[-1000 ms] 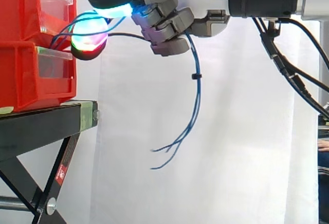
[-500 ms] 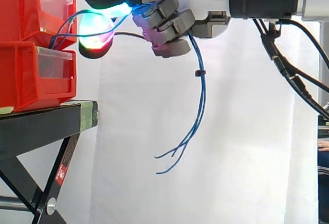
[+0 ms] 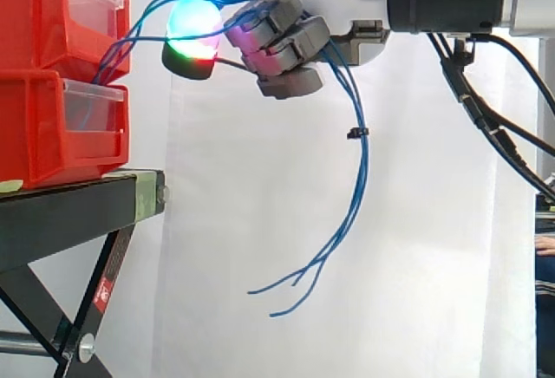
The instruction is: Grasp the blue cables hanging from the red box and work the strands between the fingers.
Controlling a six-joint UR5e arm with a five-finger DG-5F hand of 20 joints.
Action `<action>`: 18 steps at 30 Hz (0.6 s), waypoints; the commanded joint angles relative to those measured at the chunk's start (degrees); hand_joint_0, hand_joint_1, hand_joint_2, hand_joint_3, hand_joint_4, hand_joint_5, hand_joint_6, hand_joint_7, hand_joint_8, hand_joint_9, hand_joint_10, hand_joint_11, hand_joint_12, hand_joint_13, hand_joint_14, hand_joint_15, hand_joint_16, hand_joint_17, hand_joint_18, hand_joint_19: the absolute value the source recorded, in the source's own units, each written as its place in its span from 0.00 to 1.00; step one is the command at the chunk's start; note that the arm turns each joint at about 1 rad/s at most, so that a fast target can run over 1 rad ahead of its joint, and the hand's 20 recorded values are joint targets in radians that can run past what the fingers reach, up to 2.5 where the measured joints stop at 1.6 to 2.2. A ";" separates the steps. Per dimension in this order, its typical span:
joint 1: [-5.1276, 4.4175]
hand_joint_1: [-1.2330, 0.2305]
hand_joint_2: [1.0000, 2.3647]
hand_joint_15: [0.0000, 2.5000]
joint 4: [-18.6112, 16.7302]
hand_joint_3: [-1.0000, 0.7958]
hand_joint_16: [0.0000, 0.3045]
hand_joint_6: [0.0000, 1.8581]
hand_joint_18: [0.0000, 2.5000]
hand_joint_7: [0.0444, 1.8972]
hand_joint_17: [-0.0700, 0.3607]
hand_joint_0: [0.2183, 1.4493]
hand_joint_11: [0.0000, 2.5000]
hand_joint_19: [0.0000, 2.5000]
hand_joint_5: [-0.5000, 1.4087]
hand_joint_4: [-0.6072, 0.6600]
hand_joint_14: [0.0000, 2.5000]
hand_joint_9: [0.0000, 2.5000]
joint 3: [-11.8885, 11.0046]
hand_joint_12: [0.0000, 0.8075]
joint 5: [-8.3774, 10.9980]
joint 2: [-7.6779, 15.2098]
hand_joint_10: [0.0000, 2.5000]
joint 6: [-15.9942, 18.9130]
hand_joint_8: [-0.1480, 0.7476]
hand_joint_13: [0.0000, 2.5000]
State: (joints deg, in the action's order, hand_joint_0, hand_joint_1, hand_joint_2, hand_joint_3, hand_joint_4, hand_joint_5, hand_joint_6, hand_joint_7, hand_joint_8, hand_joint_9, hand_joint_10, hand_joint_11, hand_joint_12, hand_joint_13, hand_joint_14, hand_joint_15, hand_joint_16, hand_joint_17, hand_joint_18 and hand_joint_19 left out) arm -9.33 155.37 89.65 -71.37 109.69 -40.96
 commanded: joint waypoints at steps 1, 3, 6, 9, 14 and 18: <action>0.02 0.36 0.00 0.52 0.29 0.00 0.21 0.62 0.56 0.58 0.49 0.47 0.80 0.66 0.24 0.64 1.00 0.36 0.00 0.53 -0.08 0.00 1.00 0.44 0.56 0.41; 0.02 0.35 0.00 0.52 0.46 0.02 0.21 0.64 0.56 0.58 0.49 0.52 0.80 0.66 0.24 0.63 1.00 0.36 0.00 0.53 -0.08 0.00 1.00 0.53 0.56 0.41; 0.02 0.35 0.01 0.52 0.64 0.12 0.21 0.66 0.56 0.58 0.49 0.55 0.80 0.66 0.24 0.62 1.00 0.36 0.00 0.53 -0.08 0.00 1.00 0.88 0.56 0.41; 0.02 0.37 0.01 0.52 0.73 0.32 0.21 0.63 0.56 0.58 0.49 0.52 0.80 0.66 0.24 0.62 1.00 0.36 0.00 0.53 -0.08 0.00 1.00 0.97 0.56 0.41; 0.02 0.43 0.01 0.52 0.82 0.18 0.21 0.28 0.56 0.70 0.49 0.46 0.80 0.66 0.31 0.63 1.00 0.36 0.00 0.53 -0.08 0.00 1.00 0.97 0.56 0.41; 0.02 0.45 0.00 0.52 0.73 0.08 0.21 0.28 0.56 0.69 0.49 0.43 0.80 0.66 0.30 0.64 1.00 0.36 0.00 0.53 -0.08 0.00 1.00 0.88 0.56 0.41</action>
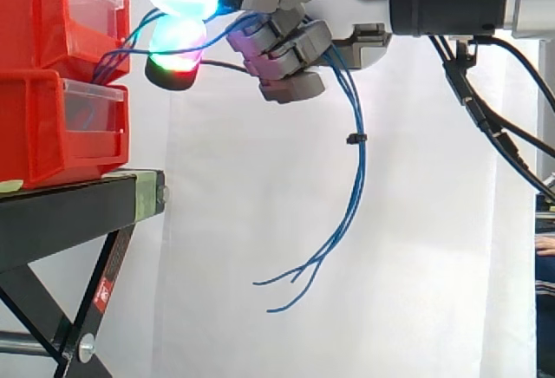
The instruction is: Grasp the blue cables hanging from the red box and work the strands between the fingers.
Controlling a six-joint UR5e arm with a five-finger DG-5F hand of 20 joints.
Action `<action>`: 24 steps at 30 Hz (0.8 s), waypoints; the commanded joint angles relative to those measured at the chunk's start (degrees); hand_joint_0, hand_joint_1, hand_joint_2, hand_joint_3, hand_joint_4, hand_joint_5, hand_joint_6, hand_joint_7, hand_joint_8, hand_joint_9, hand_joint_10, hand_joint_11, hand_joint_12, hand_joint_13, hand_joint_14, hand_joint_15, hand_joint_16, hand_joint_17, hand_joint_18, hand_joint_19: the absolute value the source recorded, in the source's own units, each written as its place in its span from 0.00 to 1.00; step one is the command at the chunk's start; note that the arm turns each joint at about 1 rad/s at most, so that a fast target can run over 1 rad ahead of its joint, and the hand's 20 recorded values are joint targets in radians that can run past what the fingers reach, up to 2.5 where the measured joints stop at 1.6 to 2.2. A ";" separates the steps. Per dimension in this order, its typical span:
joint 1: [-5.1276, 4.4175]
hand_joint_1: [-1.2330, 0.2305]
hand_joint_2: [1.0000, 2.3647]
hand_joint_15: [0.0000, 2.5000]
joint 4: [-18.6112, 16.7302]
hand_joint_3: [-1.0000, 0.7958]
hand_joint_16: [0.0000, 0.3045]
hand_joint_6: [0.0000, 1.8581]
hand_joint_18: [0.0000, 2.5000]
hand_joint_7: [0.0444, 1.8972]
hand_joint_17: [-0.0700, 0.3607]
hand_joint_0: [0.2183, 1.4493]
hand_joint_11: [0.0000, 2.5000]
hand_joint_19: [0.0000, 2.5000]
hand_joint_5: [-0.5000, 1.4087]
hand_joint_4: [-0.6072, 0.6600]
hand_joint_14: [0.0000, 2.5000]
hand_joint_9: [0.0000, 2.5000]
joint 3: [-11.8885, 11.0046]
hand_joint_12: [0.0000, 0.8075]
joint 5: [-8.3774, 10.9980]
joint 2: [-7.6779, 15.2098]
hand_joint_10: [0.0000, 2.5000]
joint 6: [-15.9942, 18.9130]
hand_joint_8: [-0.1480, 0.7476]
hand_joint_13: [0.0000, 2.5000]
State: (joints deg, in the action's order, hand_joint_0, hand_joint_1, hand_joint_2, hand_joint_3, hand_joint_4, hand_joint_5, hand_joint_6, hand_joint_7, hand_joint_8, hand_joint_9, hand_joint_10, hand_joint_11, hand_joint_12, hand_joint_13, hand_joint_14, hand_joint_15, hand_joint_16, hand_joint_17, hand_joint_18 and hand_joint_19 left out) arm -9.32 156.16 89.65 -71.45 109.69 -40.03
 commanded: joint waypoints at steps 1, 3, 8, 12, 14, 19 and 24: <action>0.00 0.45 0.00 0.52 -0.15 0.06 0.21 0.28 0.56 0.70 0.49 0.41 0.80 0.66 0.30 0.64 1.00 0.36 0.00 0.53 0.00 0.00 1.00 -0.22 0.56 0.41; 0.00 0.45 0.00 0.52 -0.15 0.04 0.21 0.29 0.56 0.69 0.49 0.41 0.80 0.66 0.30 0.64 1.00 0.36 0.00 0.53 0.17 0.00 1.00 -0.49 0.56 0.41; 0.00 0.44 0.00 0.52 0.02 0.01 0.21 0.30 0.56 0.68 0.49 0.40 0.80 0.66 0.29 0.65 1.00 0.36 0.00 0.53 1.23 0.00 1.00 -3.65 0.56 0.41; 0.00 0.42 0.00 0.52 -0.15 0.02 0.21 0.31 0.56 0.68 0.49 0.41 0.80 0.66 0.29 0.65 1.00 0.36 0.00 0.53 3.34 0.00 1.00 -4.44 0.56 0.41; -0.18 0.41 0.00 0.52 -0.15 0.02 0.21 0.32 0.56 0.67 0.49 0.43 0.80 0.66 0.29 0.64 1.00 0.36 0.00 0.53 3.87 0.00 1.00 -4.44 0.56 0.41; -0.35 0.40 0.00 0.52 -1.12 0.03 0.21 0.33 0.56 0.67 0.49 0.45 0.80 0.66 0.29 0.64 1.00 0.36 0.00 0.53 5.71 0.00 1.00 -4.88 0.56 0.41; -0.44 0.39 0.00 0.52 -1.91 0.05 0.21 0.36 0.56 0.66 0.49 0.48 0.80 0.66 0.28 0.64 1.00 0.36 0.00 0.53 6.15 0.00 1.00 -6.02 0.56 0.41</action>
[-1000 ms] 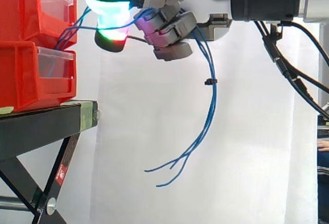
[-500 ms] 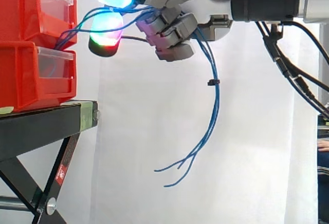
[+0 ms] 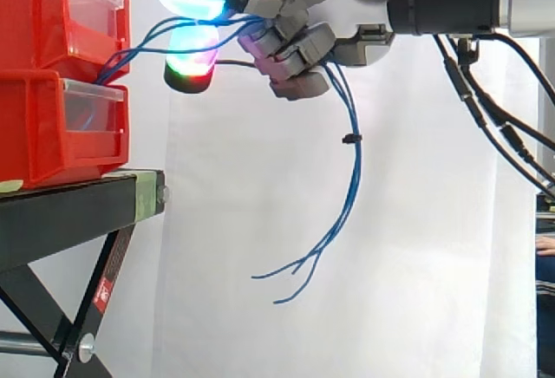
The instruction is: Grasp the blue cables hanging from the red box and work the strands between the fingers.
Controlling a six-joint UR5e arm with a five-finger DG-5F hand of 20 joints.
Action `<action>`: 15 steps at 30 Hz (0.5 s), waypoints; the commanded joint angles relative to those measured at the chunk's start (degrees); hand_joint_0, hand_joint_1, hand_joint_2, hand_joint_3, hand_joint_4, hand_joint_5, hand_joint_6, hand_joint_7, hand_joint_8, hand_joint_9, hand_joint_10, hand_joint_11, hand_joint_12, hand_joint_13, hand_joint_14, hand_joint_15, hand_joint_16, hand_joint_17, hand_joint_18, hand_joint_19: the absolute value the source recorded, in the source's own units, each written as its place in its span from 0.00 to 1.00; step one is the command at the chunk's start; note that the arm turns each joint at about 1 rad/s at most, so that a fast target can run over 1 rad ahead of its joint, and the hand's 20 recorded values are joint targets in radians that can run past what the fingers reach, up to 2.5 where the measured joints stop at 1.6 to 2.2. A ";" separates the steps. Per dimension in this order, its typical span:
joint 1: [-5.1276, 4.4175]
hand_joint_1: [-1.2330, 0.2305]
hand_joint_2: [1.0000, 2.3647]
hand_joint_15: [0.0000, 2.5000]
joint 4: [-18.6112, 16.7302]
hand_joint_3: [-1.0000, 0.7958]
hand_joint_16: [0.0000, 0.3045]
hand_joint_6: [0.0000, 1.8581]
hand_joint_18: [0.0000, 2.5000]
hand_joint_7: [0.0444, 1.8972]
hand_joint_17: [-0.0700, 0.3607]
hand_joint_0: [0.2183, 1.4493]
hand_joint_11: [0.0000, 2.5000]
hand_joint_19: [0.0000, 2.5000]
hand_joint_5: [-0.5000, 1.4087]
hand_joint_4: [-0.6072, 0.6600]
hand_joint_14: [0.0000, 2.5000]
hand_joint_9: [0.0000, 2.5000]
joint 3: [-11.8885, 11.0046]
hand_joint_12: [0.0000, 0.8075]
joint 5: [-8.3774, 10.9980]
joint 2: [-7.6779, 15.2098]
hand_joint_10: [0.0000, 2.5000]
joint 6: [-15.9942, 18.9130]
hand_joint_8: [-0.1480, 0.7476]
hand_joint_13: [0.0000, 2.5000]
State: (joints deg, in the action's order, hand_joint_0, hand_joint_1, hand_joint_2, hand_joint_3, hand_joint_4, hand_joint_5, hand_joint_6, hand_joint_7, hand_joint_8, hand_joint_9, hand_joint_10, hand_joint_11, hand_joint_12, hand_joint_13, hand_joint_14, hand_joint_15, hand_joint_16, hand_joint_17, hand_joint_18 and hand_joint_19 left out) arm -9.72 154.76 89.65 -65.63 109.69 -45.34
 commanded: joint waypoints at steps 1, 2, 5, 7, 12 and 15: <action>-0.12 0.39 0.00 0.52 -0.60 0.07 0.21 0.37 0.56 0.65 0.49 0.50 0.80 0.66 0.28 0.64 1.00 0.36 0.00 0.53 0.33 0.00 1.00 -1.15 0.56 0.41; -0.12 0.38 0.00 0.52 -0.69 0.11 0.21 0.38 0.56 0.65 0.49 0.52 0.80 0.66 0.29 0.64 1.00 0.36 0.00 0.53 0.33 0.00 1.00 -1.33 0.56 0.41; -0.12 0.38 0.01 0.52 -0.86 0.18 0.21 0.39 0.56 0.64 0.49 0.56 0.80 0.66 0.29 0.64 1.00 0.36 0.00 0.53 0.33 0.00 1.00 -1.50 0.56 0.41; -0.12 0.38 0.01 0.52 -1.04 0.23 0.21 0.39 0.56 0.64 0.49 0.57 0.80 0.66 0.29 0.64 1.00 0.36 0.00 0.53 0.42 0.00 1.00 -1.50 0.56 0.41; -0.12 0.36 0.01 0.52 -1.04 0.31 0.21 0.29 0.56 0.70 0.49 0.67 0.80 0.66 0.33 0.64 1.00 0.36 0.00 0.53 0.42 0.00 1.00 -1.50 0.56 0.41; -0.21 0.41 0.01 0.52 -0.95 0.44 0.21 0.20 0.56 0.74 0.49 0.81 0.80 0.66 0.40 0.65 1.00 0.36 0.00 0.53 0.42 0.00 1.00 -1.50 0.56 0.41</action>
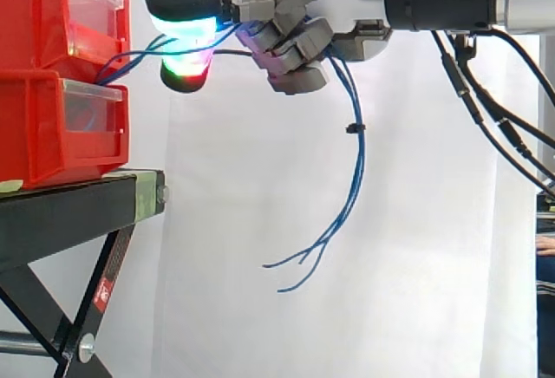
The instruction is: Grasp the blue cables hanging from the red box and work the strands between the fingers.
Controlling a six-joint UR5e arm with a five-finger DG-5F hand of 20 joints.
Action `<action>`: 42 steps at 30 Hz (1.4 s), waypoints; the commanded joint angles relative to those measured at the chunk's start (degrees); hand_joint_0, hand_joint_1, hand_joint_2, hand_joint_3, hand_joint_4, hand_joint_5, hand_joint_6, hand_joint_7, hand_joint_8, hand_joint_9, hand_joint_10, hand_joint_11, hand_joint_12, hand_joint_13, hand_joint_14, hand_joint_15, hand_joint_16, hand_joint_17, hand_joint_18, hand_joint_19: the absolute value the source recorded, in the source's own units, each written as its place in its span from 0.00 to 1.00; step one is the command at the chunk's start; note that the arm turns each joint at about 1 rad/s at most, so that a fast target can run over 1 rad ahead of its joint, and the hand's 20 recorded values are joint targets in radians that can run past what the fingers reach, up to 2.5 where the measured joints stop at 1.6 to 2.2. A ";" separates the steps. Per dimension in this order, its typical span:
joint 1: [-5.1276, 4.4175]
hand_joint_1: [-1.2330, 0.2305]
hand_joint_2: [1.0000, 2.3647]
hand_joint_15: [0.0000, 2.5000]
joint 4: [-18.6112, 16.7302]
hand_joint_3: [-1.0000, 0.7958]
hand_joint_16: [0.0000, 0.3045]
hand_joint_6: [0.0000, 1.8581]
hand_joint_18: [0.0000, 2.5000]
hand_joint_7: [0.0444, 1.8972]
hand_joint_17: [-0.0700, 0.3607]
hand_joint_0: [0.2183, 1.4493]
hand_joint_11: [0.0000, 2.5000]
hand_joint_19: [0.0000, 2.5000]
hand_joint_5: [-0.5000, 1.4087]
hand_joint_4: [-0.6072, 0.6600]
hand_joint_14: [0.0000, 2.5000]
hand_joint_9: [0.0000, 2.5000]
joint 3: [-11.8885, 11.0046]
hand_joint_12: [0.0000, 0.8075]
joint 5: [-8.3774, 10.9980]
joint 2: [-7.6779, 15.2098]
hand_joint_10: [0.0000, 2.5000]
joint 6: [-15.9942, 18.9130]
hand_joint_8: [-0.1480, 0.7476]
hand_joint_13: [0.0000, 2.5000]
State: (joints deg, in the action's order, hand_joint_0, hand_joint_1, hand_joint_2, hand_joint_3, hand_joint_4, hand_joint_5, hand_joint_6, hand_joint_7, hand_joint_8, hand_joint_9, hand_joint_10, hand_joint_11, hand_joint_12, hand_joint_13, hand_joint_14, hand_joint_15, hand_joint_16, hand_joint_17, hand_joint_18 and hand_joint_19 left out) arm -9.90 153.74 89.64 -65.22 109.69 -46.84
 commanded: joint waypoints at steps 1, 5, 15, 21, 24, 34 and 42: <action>-0.04 0.40 0.01 0.52 -0.02 0.48 0.21 0.11 0.56 0.80 0.49 0.86 0.80 0.66 0.48 0.64 1.00 0.36 0.00 0.53 0.01 0.00 1.00 0.00 0.56 0.41; -0.04 0.37 0.01 0.52 -0.02 0.53 0.21 0.00 0.56 0.84 0.49 0.86 0.80 0.66 0.62 0.61 1.00 0.36 0.00 0.53 0.01 0.00 1.00 0.00 0.56 0.41; -0.04 0.34 0.00 0.52 -0.02 0.63 0.21 0.01 0.56 0.61 0.49 0.84 0.80 0.66 0.60 0.62 1.00 0.36 0.00 0.53 0.01 0.00 1.00 0.00 0.56 0.41; -0.04 0.31 0.01 0.52 0.25 0.66 0.21 0.01 0.56 0.52 0.49 0.95 0.80 0.66 0.66 0.67 1.00 0.36 0.00 0.53 0.09 0.00 1.00 0.17 0.56 0.41; 0.05 0.29 0.00 0.52 0.07 0.69 0.21 0.01 0.56 0.47 0.49 0.85 0.80 0.66 0.61 0.69 1.00 0.36 0.00 0.53 0.01 0.00 1.00 0.43 0.56 0.41; 0.23 0.31 0.01 0.52 0.16 0.60 0.21 0.01 0.56 0.43 0.49 0.95 0.80 0.66 0.60 0.64 1.00 0.36 0.00 0.53 -0.78 0.00 1.00 8.70 0.56 0.41; 0.14 0.30 0.01 0.52 0.95 0.61 0.21 0.01 0.56 0.44 0.49 0.94 0.80 0.66 0.61 0.64 1.00 0.36 0.00 0.53 -2.28 0.00 1.00 11.42 0.56 0.41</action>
State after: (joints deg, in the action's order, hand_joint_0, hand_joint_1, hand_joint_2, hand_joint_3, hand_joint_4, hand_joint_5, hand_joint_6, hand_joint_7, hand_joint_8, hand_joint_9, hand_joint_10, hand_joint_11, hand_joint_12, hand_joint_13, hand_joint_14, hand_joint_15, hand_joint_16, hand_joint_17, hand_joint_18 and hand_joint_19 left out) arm -9.75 154.32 89.62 -66.90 109.68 -36.26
